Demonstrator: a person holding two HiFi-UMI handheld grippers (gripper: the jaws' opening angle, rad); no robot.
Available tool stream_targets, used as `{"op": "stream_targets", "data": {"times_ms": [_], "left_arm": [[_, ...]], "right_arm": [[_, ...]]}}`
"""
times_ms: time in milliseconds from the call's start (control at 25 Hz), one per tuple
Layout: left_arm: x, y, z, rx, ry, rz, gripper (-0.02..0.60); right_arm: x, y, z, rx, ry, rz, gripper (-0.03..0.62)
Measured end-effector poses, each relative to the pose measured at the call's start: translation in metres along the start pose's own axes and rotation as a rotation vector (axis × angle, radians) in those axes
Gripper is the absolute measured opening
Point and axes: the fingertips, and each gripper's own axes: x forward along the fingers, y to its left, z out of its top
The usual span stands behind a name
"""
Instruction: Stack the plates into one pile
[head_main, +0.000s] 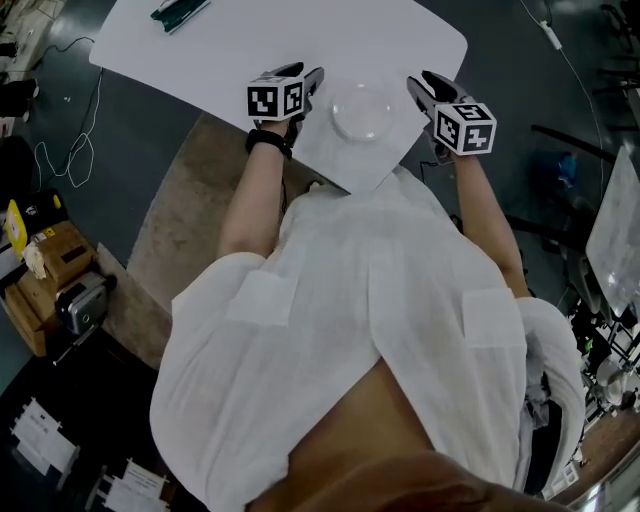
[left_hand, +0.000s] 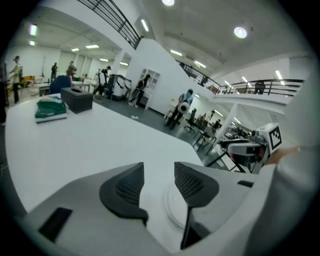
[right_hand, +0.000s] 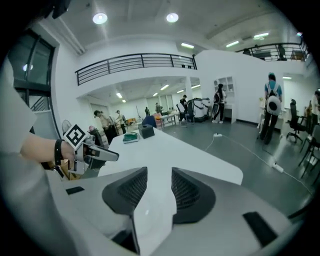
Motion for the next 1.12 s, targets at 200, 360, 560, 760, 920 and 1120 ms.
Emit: {"op": "stream_targets", "data": {"times_ms": [200,360,560,760,920,1120], "left_arm": [[-0.069,0.047,0.034,0.013,-0.297,0.135,0.107],[-0.129,0.057,0.067,0.036,-0.504,0.205,0.063],[-0.202,0.048,0.112,0.157,-0.726,0.247,0.046],[-0.251,0.026,0.149,0.284,-0.862,0.289,0.041],[-0.275,0.006,0.169,0.351,-0.914,0.308,0.04],[-0.292,-0.004,0.173,0.36,-0.945,0.325,0.04]], "right_arm": [[-0.045,-0.024,0.041,-0.052,-0.206,-0.072,0.105],[-0.079,-0.028,0.084,-0.13,-0.357,-0.099,0.072],[-0.12,-0.018,0.162,-0.251,-0.586,-0.157,0.055],[-0.141,0.0,0.206,-0.34,-0.714,-0.15,0.042],[-0.145,0.015,0.219,-0.371,-0.74,-0.126,0.028],[-0.156,0.027,0.237,-0.408,-0.774,-0.119,0.026]]}}
